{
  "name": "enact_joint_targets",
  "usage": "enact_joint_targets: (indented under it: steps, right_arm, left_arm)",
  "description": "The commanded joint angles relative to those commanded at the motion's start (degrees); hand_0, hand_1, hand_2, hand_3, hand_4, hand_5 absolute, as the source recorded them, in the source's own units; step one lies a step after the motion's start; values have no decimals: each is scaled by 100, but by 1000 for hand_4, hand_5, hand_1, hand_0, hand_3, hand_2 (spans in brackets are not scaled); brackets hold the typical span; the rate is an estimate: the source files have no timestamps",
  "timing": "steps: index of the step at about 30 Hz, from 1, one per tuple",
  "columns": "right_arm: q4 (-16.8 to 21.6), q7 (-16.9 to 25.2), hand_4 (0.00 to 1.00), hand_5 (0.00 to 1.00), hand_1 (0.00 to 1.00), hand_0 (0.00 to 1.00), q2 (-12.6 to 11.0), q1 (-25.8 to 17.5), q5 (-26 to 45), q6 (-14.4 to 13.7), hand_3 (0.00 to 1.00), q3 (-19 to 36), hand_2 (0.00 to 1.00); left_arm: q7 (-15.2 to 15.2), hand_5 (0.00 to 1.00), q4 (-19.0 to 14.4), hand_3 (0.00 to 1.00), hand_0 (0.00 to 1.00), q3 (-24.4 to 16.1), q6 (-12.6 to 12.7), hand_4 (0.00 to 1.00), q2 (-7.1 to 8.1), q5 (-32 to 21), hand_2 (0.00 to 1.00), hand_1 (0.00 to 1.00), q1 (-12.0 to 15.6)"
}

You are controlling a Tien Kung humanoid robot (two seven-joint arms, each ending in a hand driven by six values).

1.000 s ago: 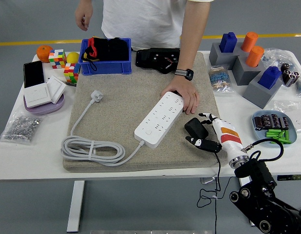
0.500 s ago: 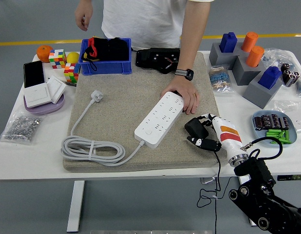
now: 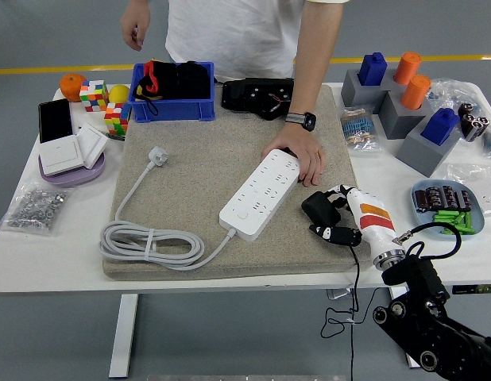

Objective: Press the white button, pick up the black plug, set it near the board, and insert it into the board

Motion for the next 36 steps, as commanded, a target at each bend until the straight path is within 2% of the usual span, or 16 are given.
enact_joint_targets:
  steps: [1,2,7,8,13,14,19,20,25,26,36]
  right_arm:
    - [-1,13,998,213,486,440,-1,4,17,-8,585,-7,457]
    - [-1,24,955,184,439,413,-1,6,28,-14,544,-11,421]
    - [6,84,955,184,439,413,-7,10,80,-41,544,-37,421]
    - [6,95,820,63,373,388,-7,11,87,-47,496,-39,382]
    - [7,205,820,63,373,388,-11,17,159,-116,496,-64,382]
    - [7,230,778,2,304,350,-10,18,171,-130,440,-67,330]
    - [32,348,778,2,304,350,-14,25,213,-213,440,-69,330]
    - [45,361,700,2,252,301,-17,27,220,-220,419,-65,279]
    - [170,407,700,2,252,301,-31,11,267,-229,419,18,279]
    - [223,403,667,2,230,281,-37,9,288,-222,432,46,259]
    - [603,345,660,2,228,272,-90,72,412,-119,433,171,255]
  left_arm:
    - [0,198,0,685,685,-2,0,561,0,2,658,677,0]
    - [1,196,0,685,685,-4,0,560,0,5,658,676,0]
    - [3,196,0,685,685,-4,1,560,-4,-1,658,676,9]
    - [3,199,0,686,685,-5,2,561,-5,-1,658,677,10]
    - [1,199,0,686,685,9,2,561,-9,-19,658,677,8]
    - [1,198,0,686,685,11,2,561,-9,-21,658,676,8]
    - [-1,198,0,686,685,22,4,561,-16,-41,658,676,7]
    - [-1,198,0,685,685,20,5,561,-17,-43,658,677,3]
    - [1,198,0,685,685,6,8,561,-13,-34,658,677,-1]
    - [1,198,0,686,685,2,8,561,-11,-31,658,677,1]
    - [2,197,0,686,685,15,10,561,-12,-51,658,677,2]
